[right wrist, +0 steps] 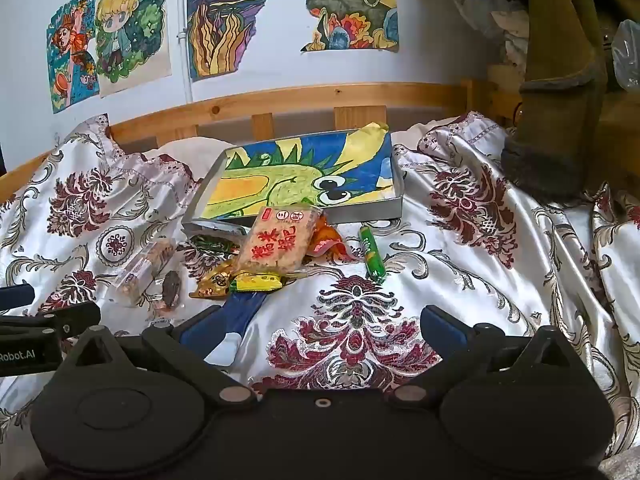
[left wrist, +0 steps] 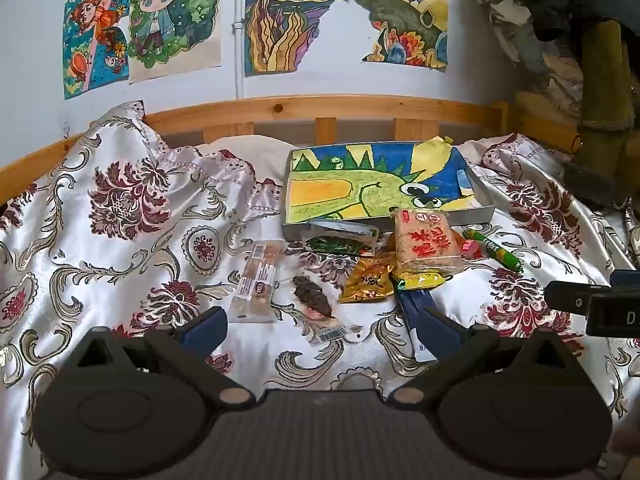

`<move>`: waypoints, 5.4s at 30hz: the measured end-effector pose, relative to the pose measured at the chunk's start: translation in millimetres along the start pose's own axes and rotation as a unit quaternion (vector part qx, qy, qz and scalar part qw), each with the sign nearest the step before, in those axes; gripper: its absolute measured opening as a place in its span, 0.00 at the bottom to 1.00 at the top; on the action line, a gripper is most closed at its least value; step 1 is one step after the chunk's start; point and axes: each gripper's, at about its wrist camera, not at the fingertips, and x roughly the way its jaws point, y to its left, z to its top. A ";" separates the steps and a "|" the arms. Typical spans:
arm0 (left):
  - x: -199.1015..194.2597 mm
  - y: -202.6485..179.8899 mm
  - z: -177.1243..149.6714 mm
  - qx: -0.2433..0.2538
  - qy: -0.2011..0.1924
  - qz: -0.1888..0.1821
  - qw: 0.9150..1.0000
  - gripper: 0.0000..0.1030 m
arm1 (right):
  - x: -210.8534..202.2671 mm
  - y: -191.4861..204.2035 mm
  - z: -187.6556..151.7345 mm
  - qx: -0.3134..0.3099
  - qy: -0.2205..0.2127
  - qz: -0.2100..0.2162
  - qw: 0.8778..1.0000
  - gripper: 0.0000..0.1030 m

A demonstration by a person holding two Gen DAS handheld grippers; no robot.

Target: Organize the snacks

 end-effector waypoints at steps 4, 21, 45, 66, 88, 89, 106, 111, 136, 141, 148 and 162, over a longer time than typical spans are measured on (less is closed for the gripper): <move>0.1 0.0 0.0 0.000 0.000 0.000 1.000 0.99 | 0.0 0.0 0.0 0.001 -0.001 0.001 1.000 1.00; 0.1 -0.1 0.0 0.000 0.001 0.001 1.000 0.99 | 1.1 0.2 -0.3 0.000 0.000 0.000 1.000 1.00; 0.1 0.0 0.0 0.000 0.001 0.000 1.000 0.99 | 1.7 -0.4 -1.1 0.001 0.002 0.000 1.000 1.00; 0.5 -2.4 -0.2 0.002 0.003 -0.001 1.000 0.99 | 0.4 1.1 8.4 0.001 0.004 0.000 1.000 0.99; 79.2 -39.2 31.3 0.037 0.094 -0.097 0.990 0.99 | 38.9 -26.8 49.9 -0.011 -0.018 -0.028 0.999 0.99; 85.3 -40.4 32.0 0.035 0.099 -0.099 0.990 0.99 | 46.6 -29.5 52.7 -0.014 -0.017 -0.031 0.999 0.99; 155.1 -40.1 31.1 -0.014 0.158 -0.113 0.981 0.97 | 156.7 -49.7 50.1 -0.070 -0.003 0.017 0.997 0.89; 165.3 -44.7 32.9 -0.016 0.168 -0.112 0.979 0.87 | 180.9 -46.7 48.0 -0.079 0.000 0.025 0.997 0.80; 184.7 -46.4 32.2 -0.080 0.214 -0.141 0.963 0.37 | 208.0 -43.4 38.9 -0.095 0.033 0.006 0.995 0.32; 180.4 -44.9 33.8 -0.086 0.231 -0.143 0.959 0.34 | 205.4 -39.2 40.6 -0.105 0.041 0.004 0.994 0.20; 156.9 -44.2 33.2 -0.080 0.254 -0.161 0.950 0.32 | 189.0 -34.7 42.0 -0.118 0.058 0.013 0.991 0.18; 116.5 -50.2 40.6 -0.098 0.267 -0.230 0.931 0.31 | 143.9 -25.7 41.7 -0.148 0.048 0.020 0.988 0.18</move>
